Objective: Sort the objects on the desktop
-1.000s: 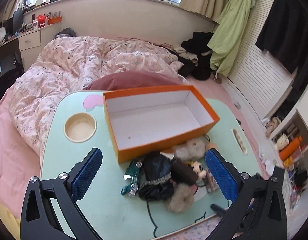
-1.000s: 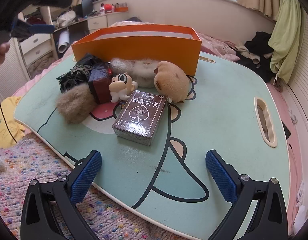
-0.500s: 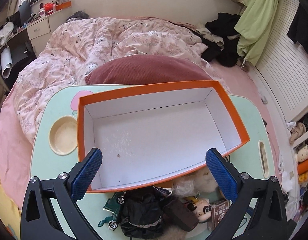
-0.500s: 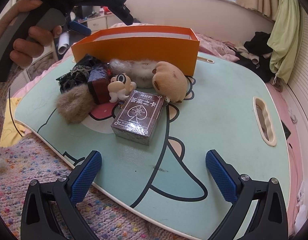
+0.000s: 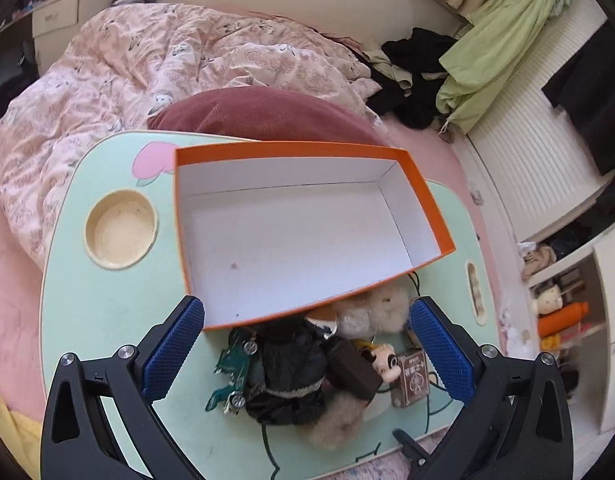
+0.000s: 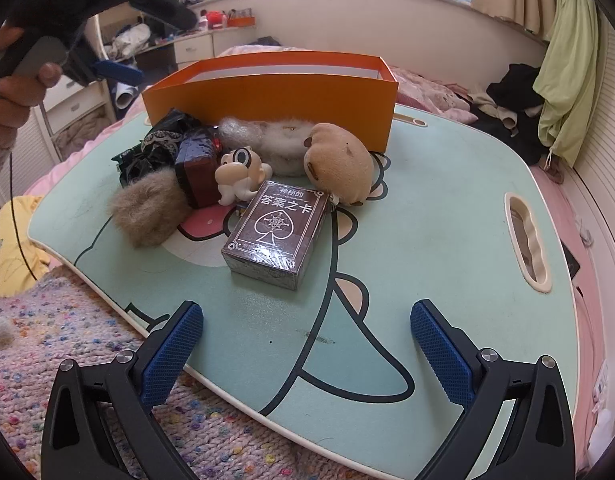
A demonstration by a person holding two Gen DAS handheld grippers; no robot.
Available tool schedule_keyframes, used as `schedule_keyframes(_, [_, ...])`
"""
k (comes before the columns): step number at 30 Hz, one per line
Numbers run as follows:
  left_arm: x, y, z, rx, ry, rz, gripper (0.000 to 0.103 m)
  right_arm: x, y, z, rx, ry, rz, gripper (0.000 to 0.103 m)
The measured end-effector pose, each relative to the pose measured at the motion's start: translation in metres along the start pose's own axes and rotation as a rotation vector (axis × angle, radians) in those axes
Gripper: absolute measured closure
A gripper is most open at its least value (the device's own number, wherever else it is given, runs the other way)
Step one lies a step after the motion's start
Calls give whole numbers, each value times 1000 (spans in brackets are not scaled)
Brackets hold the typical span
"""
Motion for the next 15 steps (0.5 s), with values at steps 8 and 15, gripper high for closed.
schedule_keyframes(8, [-24, 23, 31, 194, 60, 62, 0, 1, 1, 0, 3, -5, -1, 0])
schedule_keyframes(15, [-2, 56, 45, 208, 27, 91, 0, 0, 1, 0, 5, -10, -1, 0])
Point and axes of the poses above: each gripper's, at about its wrist camera, not at the fingertips, and y roughly the way its jaws point, z to its left, x to its top, the point moved 6 cm from there along y, roughly the way its jaws point, and after that the axes turned 7 degrees about z, right-handed, at the moved point
